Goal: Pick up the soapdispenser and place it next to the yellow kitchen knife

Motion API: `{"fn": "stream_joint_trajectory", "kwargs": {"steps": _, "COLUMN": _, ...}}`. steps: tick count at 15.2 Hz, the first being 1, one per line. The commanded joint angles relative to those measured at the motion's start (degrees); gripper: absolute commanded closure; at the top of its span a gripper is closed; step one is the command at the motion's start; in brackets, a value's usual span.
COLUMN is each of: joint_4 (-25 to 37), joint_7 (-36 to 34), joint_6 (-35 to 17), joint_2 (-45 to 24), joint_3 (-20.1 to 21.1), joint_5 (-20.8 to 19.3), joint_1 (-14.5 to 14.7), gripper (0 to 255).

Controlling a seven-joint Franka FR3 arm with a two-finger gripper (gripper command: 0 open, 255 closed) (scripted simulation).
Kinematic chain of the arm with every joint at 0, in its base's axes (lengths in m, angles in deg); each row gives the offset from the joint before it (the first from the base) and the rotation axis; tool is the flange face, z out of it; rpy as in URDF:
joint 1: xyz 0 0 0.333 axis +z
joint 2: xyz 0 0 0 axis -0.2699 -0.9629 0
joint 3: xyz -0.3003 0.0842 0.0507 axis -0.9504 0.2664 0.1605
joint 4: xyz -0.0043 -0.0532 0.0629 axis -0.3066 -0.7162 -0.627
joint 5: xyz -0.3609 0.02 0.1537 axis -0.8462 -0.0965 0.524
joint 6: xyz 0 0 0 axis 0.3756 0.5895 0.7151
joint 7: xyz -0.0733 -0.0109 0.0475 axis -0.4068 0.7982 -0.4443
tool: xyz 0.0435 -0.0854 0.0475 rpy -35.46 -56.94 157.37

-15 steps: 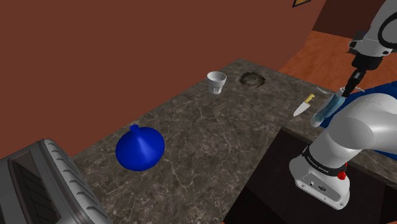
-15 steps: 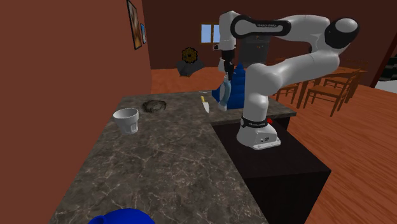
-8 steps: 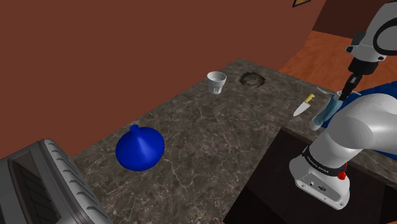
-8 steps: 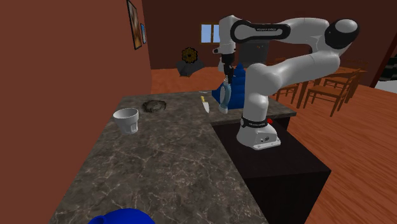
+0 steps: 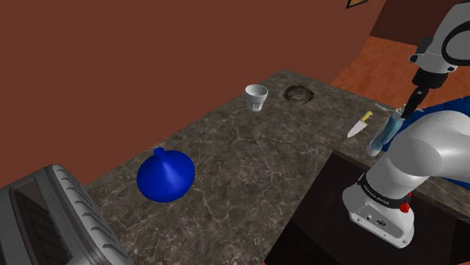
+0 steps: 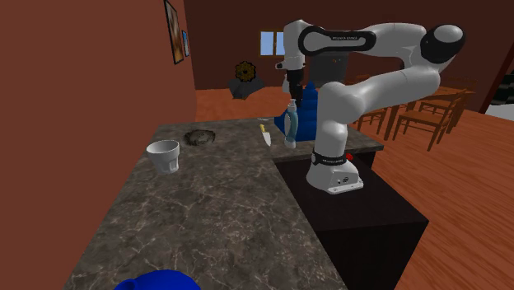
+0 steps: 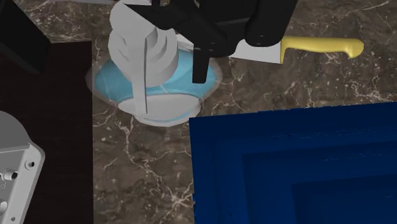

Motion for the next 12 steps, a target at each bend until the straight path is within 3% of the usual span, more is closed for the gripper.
{"fn": "stream_joint_trajectory", "kwargs": {"steps": 1, "joint_4": 0.0, "joint_7": 0.0, "joint_6": 0.0, "joint_2": 0.0, "joint_3": 0.0, "joint_5": 0.0, "joint_1": 0.0, "gripper": 0}}
{"fn": "stream_joint_trajectory", "kwargs": {"steps": 5, "joint_4": 6.2, "joint_7": -0.1, "joint_6": 4.2, "joint_2": -2.0, "joint_3": 5.7, "joint_5": 5.7, "joint_1": 2.8, "gripper": 0}}
{"fn": "stream_joint_trajectory", "kwargs": {"steps": 12, "joint_4": 6.2, "joint_7": 0.0, "joint_6": 4.2, "joint_2": -2.0, "joint_3": 5.8, "joint_5": 5.7, "joint_1": 2.8, "gripper": 0}}
